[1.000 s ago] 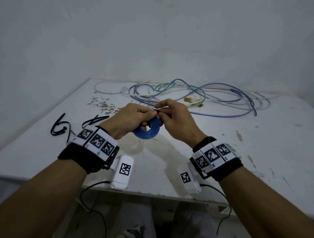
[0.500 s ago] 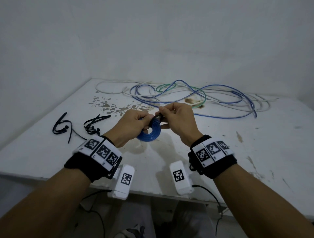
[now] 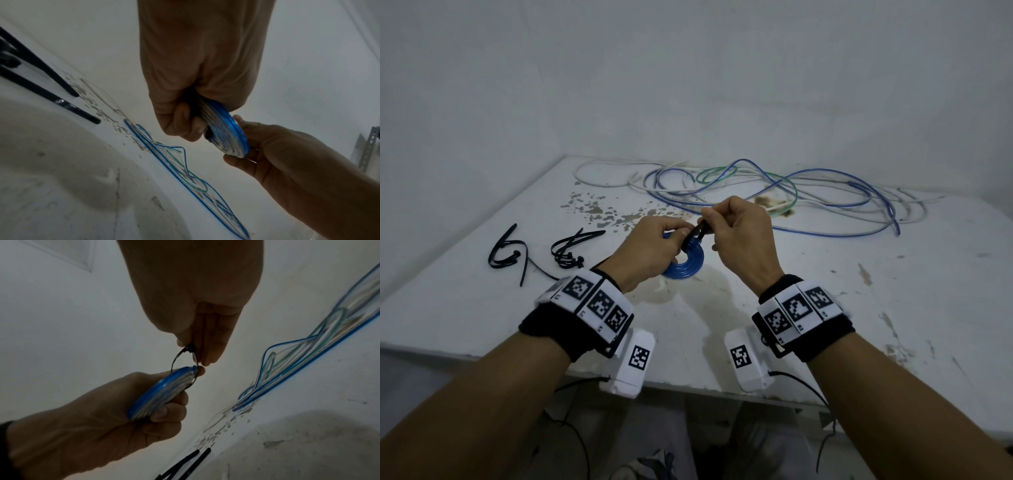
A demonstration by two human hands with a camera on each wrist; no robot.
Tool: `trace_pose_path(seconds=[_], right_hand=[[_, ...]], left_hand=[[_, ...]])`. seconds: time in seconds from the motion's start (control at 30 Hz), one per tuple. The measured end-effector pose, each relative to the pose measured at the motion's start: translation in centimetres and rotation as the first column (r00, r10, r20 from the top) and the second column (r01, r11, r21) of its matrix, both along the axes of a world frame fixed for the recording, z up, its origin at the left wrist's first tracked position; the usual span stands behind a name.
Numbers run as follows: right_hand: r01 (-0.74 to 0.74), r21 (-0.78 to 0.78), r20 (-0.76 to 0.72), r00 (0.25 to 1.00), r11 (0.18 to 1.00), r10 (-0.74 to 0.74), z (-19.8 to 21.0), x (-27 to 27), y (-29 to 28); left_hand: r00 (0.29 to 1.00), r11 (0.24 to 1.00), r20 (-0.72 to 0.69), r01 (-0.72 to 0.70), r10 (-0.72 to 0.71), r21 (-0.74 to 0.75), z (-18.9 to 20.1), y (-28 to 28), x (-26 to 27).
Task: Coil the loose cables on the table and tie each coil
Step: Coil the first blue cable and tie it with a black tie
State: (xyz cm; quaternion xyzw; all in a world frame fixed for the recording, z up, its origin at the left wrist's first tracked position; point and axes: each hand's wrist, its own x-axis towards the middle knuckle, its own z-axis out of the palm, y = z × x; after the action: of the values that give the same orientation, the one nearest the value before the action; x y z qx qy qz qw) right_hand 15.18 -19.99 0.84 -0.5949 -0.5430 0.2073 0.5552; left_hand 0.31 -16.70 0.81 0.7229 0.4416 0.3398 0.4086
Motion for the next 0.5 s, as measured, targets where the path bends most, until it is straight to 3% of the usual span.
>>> trace_pose_path(seconds=[0.23,0.5], right_hand=[[-0.156,0.006,0.125,0.98,0.988,0.154,0.53,0.1,-0.35],[-0.17,-0.007,0.119,0.978,0.985,0.169,0.17,0.55,-0.28]], left_hand=[[0.997,0.996,0.077,0.006,0.001,-0.087,-0.88,0.33,-0.17],[0.991,0.995,-0.093,0.089,-0.093,-0.052,-0.21,-0.19,-0.44]])
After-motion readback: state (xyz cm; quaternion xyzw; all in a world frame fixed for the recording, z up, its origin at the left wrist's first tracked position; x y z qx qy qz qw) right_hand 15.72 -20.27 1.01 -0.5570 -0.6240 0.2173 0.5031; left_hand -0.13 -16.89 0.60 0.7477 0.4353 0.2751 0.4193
